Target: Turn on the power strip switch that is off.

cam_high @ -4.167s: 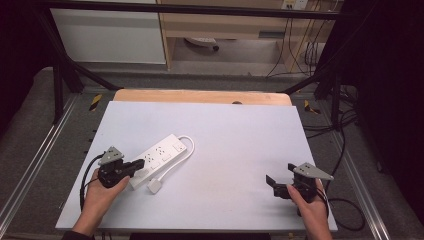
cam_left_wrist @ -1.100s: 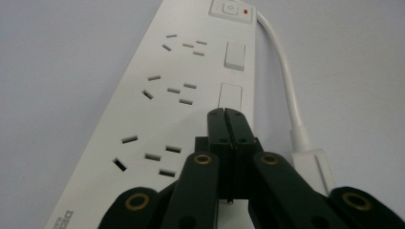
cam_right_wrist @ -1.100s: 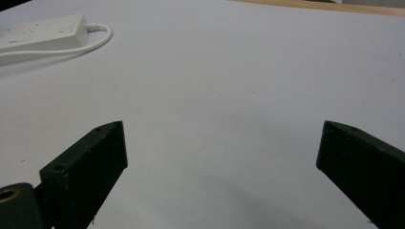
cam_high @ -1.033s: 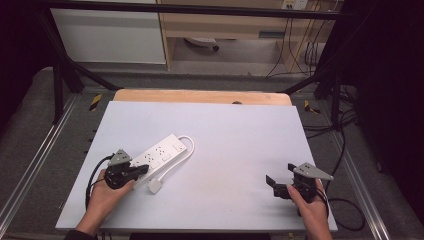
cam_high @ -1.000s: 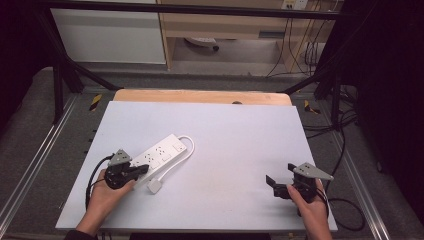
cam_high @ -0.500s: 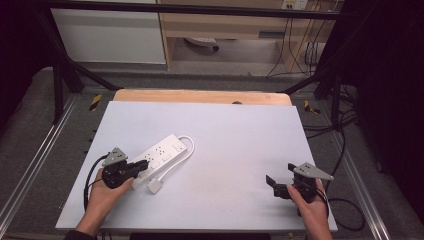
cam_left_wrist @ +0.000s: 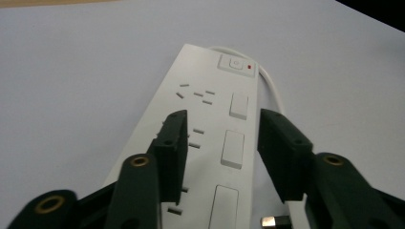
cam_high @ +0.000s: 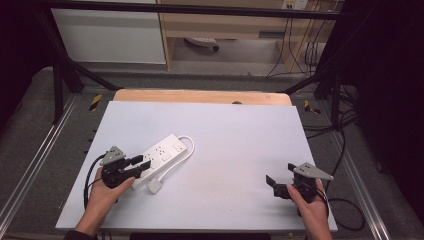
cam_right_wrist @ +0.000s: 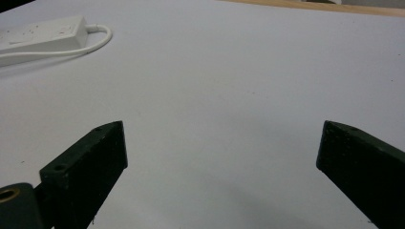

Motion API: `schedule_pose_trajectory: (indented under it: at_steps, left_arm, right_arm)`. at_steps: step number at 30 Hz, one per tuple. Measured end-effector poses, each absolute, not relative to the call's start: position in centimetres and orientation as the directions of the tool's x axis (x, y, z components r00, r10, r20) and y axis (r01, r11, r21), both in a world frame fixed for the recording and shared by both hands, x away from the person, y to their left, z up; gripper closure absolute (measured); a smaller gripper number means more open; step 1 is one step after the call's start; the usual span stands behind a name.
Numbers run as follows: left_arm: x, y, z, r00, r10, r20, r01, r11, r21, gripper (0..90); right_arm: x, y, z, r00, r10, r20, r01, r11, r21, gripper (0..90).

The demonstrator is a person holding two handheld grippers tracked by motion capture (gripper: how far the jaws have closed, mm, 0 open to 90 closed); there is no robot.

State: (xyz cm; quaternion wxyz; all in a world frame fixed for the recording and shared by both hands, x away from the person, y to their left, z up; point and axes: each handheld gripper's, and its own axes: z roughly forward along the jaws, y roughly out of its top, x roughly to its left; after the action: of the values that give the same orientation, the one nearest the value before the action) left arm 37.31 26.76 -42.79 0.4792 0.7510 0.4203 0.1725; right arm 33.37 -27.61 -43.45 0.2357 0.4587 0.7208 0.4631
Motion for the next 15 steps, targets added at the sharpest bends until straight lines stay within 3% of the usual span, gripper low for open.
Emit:
schedule_pose_trajectory:
  at_steps: [15]
  left_arm:
    - [37.35,26.4,-42.65,0.582,0.798,-0.158,0.469,-0.171,0.867,35.2]
  right_arm:
    - [33.41,-27.58,-43.47,-0.469,0.879,0.085,0.443,0.151,0.884,3.6]
